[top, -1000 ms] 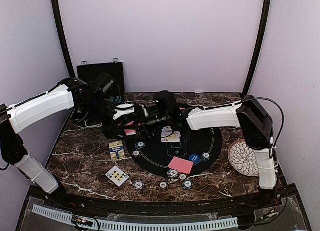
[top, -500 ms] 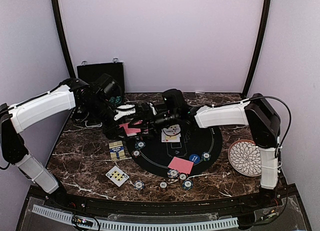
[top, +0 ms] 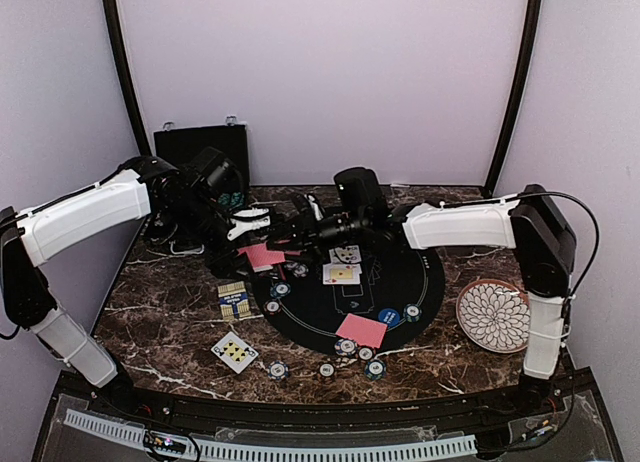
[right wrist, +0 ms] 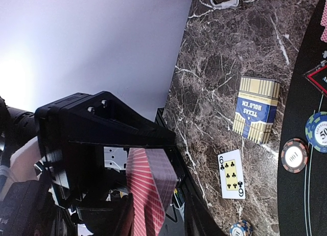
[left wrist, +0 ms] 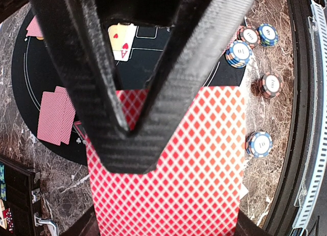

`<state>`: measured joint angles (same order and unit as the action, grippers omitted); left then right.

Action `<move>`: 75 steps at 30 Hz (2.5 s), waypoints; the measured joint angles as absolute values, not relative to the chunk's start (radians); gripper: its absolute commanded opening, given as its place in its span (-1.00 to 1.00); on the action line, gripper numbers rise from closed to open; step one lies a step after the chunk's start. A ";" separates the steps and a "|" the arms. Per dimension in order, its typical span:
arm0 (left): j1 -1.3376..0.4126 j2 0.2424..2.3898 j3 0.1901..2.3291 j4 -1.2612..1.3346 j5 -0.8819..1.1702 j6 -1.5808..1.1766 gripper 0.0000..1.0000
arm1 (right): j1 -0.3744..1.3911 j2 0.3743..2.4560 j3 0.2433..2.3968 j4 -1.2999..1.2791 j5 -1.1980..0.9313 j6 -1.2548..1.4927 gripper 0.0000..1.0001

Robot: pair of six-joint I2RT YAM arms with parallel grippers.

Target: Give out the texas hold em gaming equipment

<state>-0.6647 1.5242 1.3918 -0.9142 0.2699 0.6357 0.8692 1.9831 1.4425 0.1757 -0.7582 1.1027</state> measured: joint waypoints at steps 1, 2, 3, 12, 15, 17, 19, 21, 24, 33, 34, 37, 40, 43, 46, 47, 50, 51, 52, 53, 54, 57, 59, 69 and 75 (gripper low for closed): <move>-0.665 1.524 1.392 -0.914 0.270 0.636 -1.00 | 0.868 1.979 1.439 0.177 -0.758 1.105 -0.46; -0.665 1.524 1.392 -0.914 0.270 0.636 -1.00 | 0.867 1.976 1.436 0.179 -0.759 1.107 -0.52; -0.665 1.524 1.392 -0.914 0.270 0.636 -1.00 | 0.867 1.975 1.433 0.181 -0.759 1.112 -0.56; -0.665 1.524 1.392 -0.915 0.267 0.636 -1.00 | 0.864 1.966 1.413 0.206 -0.767 1.144 -0.84; -0.665 1.524 1.392 -0.915 0.266 0.636 -1.00 | 0.862 1.952 1.399 0.213 -0.768 1.153 -0.96; -0.665 1.524 1.392 -0.914 0.266 0.636 -1.00 | 0.859 1.940 1.385 0.226 -0.770 1.166 -1.00; -0.665 1.524 1.392 -0.914 0.266 0.636 -1.00 | 0.852 1.928 1.371 0.241 -0.775 1.172 -1.00; -0.665 1.524 1.392 -0.913 0.266 0.637 -1.00 | 0.844 1.915 1.354 0.248 -0.779 1.180 -1.00; -0.665 1.524 1.392 -0.910 0.264 0.641 -1.00 | 0.832 1.901 1.336 0.255 -0.789 1.188 -1.00; -0.665 1.524 1.392 -0.907 0.245 0.644 -1.00 | 0.764 1.835 1.242 0.278 -0.810 1.196 -1.00; -0.665 1.524 1.392 -0.907 0.243 0.644 -1.00 | 0.743 1.820 1.225 0.270 -0.810 1.187 -1.00; -0.665 1.524 1.392 -0.907 0.237 0.647 -1.00 | 0.669 1.764 1.173 0.244 -0.811 1.159 -1.00; -0.665 1.524 1.392 -0.907 0.233 0.648 -1.00 | 0.583 1.712 1.124 0.204 -0.810 1.114 -1.00; -0.665 1.524 1.392 -0.907 0.231 0.649 -1.00 | 0.508 1.697 1.092 0.179 -0.811 1.076 -1.00; -0.665 1.524 1.392 -0.907 0.231 0.650 -1.00 | 0.439 1.702 1.073 0.119 -0.801 1.021 -1.00; -0.665 1.524 1.392 -0.907 0.231 0.650 -1.00 | 0.424 1.708 1.073 0.100 -0.794 0.999 -1.00; -0.665 1.524 1.392 -0.907 0.230 0.651 -1.00 | 0.385 1.742 1.073 0.052 -0.776 0.934 -1.00; -0.665 1.524 1.392 -0.907 0.230 0.650 -1.00 | 0.376 1.757 1.073 0.043 -0.769 0.916 -1.00; -0.665 1.524 1.392 -0.907 0.230 0.651 -1.00 | 0.368 1.774 1.074 0.033 -0.761 0.898 -1.00; -0.665 1.524 1.392 -0.907 0.229 0.651 -1.00 | 0.361 1.789 1.076 0.018 -0.756 0.884 -1.00; -0.665 1.524 1.392 -0.907 0.229 0.650 -1.00 | 0.355 1.808 1.079 0.001 -0.749 0.867 -1.00; -0.665 1.524 1.392 -0.907 0.228 0.650 -1.00 | 0.343 1.866 1.092 -0.036 -0.728 0.826 -1.00; -0.665 1.524 1.392 -0.907 0.228 0.650 -1.00 | 0.337 1.903 1.107 -0.061 -0.716 0.802 -1.00; -0.665 1.524 1.392 -0.907 0.227 0.650 -1.00 | 0.329 1.972 1.167 -0.136 -0.654 0.711 -1.00; -0.665 1.524 1.392 -0.908 0.227 0.650 -1.00 | 0.326 1.994 1.194 -0.199 -0.614 0.664 -0.65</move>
<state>-0.6647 1.5242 1.3918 -0.9077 0.2272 0.6502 0.3264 1.9938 1.1942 -0.1986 -0.6144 0.6636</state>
